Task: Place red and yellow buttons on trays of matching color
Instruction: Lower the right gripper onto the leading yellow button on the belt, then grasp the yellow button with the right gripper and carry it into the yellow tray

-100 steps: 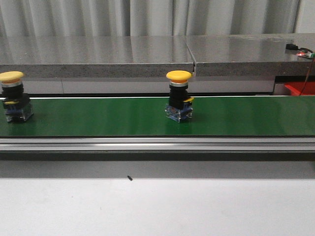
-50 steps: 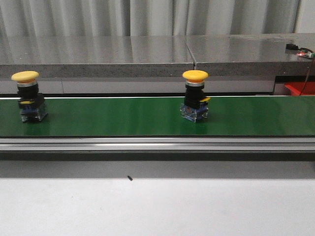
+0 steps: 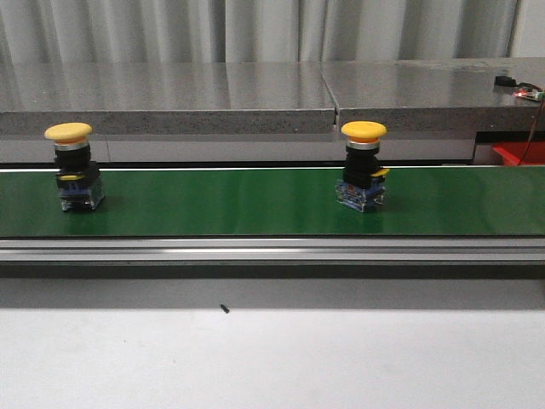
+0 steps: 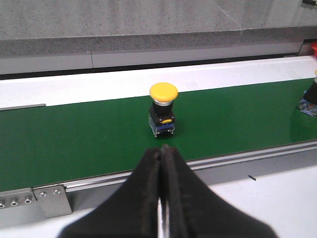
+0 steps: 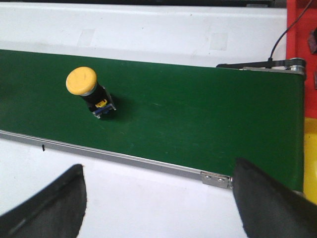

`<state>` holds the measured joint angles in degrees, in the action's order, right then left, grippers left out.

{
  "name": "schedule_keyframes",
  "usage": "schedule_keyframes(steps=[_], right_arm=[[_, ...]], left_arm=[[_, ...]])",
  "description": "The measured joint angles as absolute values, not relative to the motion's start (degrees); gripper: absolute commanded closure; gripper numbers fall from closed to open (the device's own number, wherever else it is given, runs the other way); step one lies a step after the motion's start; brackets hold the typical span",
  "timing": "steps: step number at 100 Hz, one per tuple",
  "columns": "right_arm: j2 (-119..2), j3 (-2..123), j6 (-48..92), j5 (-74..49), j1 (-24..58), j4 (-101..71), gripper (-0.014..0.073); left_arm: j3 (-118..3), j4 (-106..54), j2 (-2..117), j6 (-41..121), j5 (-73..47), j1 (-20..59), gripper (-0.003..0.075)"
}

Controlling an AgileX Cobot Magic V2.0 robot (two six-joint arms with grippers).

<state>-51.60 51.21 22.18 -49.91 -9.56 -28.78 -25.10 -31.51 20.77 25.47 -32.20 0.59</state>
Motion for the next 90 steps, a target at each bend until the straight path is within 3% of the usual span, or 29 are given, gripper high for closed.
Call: schedule_keyframes(steps=[41, 90], right_arm=[[-73.39, 61.5, 22.43, -47.79, 1.58, -22.29, -0.0009], [-85.22, 61.9, 22.43, -37.73, 10.14, -20.27, -0.0009]], left_arm=[[-25.1, -31.51, 20.77, 25.47, -32.2, 0.59, 0.0741], [-25.1, -31.51, 20.77, 25.47, -32.2, 0.59, 0.0741]])
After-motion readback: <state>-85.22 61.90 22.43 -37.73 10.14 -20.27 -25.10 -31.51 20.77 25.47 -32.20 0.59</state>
